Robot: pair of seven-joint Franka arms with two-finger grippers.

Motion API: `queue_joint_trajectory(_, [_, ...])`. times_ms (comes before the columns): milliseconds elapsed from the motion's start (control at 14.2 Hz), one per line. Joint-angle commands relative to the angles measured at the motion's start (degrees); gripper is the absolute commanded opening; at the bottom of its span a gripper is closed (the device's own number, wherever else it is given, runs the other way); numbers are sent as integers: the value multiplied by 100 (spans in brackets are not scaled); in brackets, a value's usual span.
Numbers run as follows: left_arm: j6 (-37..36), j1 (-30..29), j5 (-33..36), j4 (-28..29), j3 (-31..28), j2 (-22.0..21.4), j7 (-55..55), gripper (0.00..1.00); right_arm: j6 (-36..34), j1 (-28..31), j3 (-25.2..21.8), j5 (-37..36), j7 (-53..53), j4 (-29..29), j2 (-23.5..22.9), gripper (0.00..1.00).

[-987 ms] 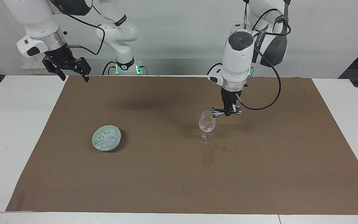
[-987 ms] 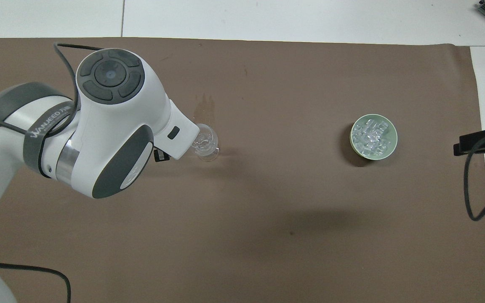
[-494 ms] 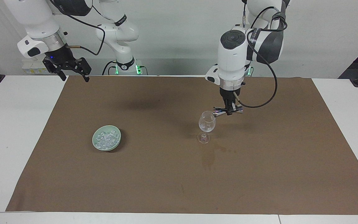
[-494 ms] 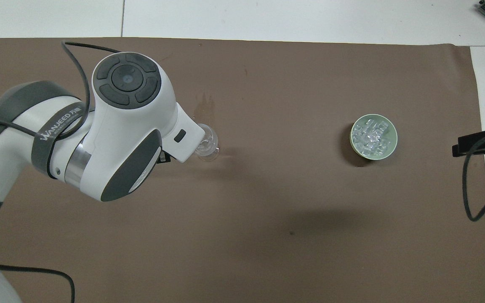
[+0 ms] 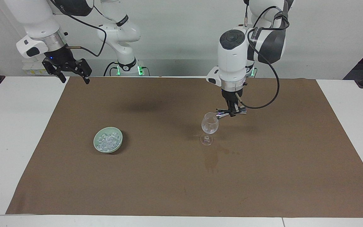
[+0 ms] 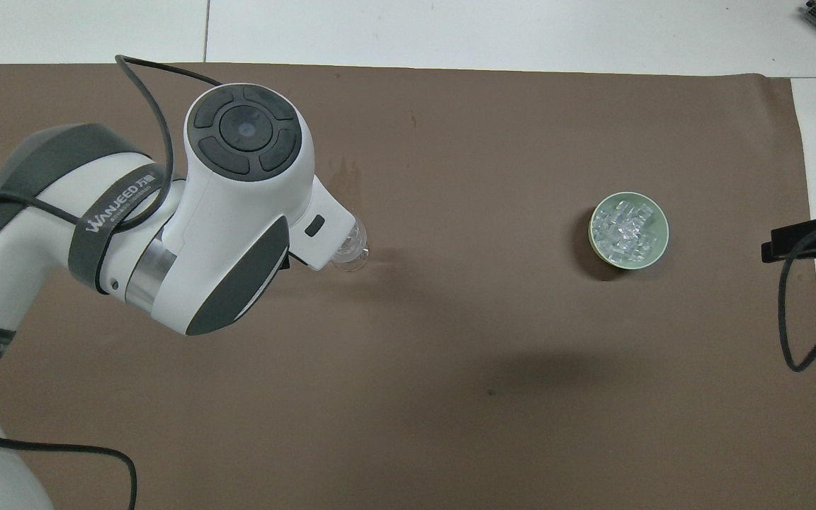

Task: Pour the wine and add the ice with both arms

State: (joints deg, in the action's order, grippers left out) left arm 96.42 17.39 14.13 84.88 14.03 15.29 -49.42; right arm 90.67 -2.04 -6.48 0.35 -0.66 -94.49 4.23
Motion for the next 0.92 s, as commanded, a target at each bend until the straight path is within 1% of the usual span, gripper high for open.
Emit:
queue_joint_trajectory(0, [-150,-541,-523,-182,-14,9,-592,0,127,-15,15,106,-75,-201,157,100])
queue_joint_trajectory(141, [-115,-1033,-962,-182,-14,0,-1172,0,109,-59,-54,97,-75,-201,157,100])
queue_joint_trajectory(353, [-54,-1981,-1963,-130,-14,44,-2506,0,135,-86,-90,79,-84,-210,157,100])
queue_joint_trajectory(494, [-36,-2649,-2876,-16,-14,88,-3656,0,179,-86,-55,79,-58,-350,149,100])
queue_joint_trajectory(564, [-62,-2983,-3264,55,-14,166,-4254,0,362,-86,-11,79,-31,-473,140,100])
queue_joint_trajectory(705, [-150,-3433,-3722,55,-6,395,-4977,0,574,-86,76,79,108,-649,9,100])
queue_joint_trajectory(846, [-403,-3898,-4467,160,-6,605,-5742,0,1056,-86,165,79,538,-912,-158,100])
